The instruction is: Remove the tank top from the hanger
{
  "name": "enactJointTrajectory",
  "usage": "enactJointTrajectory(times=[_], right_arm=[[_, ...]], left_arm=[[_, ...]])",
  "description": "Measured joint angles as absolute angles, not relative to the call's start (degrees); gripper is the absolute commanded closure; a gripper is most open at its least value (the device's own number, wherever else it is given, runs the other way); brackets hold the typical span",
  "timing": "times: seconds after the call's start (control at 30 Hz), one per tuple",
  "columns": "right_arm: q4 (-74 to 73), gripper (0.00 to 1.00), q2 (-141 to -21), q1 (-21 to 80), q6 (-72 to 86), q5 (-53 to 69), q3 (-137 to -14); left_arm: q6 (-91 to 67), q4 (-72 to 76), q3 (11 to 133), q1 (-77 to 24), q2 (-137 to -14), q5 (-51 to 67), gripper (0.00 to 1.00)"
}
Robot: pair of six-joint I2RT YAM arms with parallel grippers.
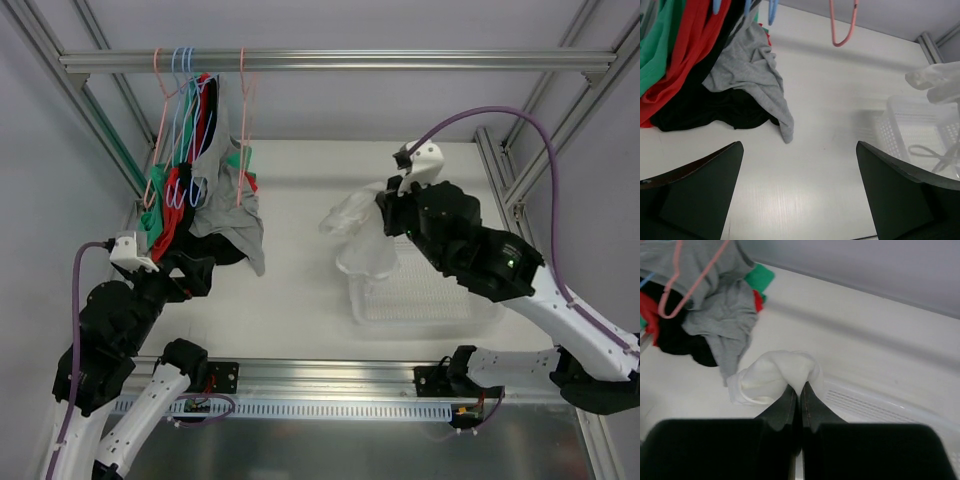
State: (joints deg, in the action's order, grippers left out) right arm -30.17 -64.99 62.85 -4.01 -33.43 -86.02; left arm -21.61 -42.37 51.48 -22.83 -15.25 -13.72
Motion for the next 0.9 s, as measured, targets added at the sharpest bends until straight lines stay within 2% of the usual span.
enactJointTrajectory(times=[0.23, 0.4, 0.5, 0.53, 0.57, 0.6, 0.67, 0.7, 0.9], right_arm=[[-37.1, 1.00, -55.1, 49.5, -5.0, -34.4, -78.2], [-38.3, 1.00, -47.0, 37.0, -2.8, -31.4, -63.6], [-37.8, 0.98, -46.1, 28.8, -1.6, -27.0, -55.0], [-37.7, 0.92, -46.4, 27.1, -1.2, -25.6, -53.2], [-36.9, 0.81, -47.3, 25.5, -0.7, -24.2, -50.9], [-36.5, 0.53, -48.4, 24.3, -0.2, -22.8, -49.3], [-36.4, 0.11, -50.8, 23.0, 0.6, -20.9, -47.6], [-36.4, 0.01, -51.7, 22.7, 0.8, -20.3, -47.5], [-38.0, 0.00, -49.7, 22.5, 0.8, -18.5, -51.3]], left_arm=[[-21.1, -42.5, 61.3, -22.9, -20.4, -7.6, 0.01], [-20.0, -43.8, 73.8, -22.9, -28.4, -6.4, 0.01], [-19.0, -44.8, 81.0, -22.9, -35.2, -6.6, 0.01], [-18.7, -45.3, 82.9, -22.9, -37.4, -6.7, 0.01], [-18.3, -46.8, 85.8, -22.9, -40.5, -7.1, 0.01], [-17.9, -47.4, 88.5, -22.9, -43.7, -7.6, 0.02], [-16.9, -48.8, 92.6, -22.9, -49.3, -8.5, 0.01], [-16.4, -50.0, 94.9, -22.9, -52.2, -9.2, 0.01], [-12.7, -55.5, 103.8, -22.9, -64.8, -12.7, 0.02]])
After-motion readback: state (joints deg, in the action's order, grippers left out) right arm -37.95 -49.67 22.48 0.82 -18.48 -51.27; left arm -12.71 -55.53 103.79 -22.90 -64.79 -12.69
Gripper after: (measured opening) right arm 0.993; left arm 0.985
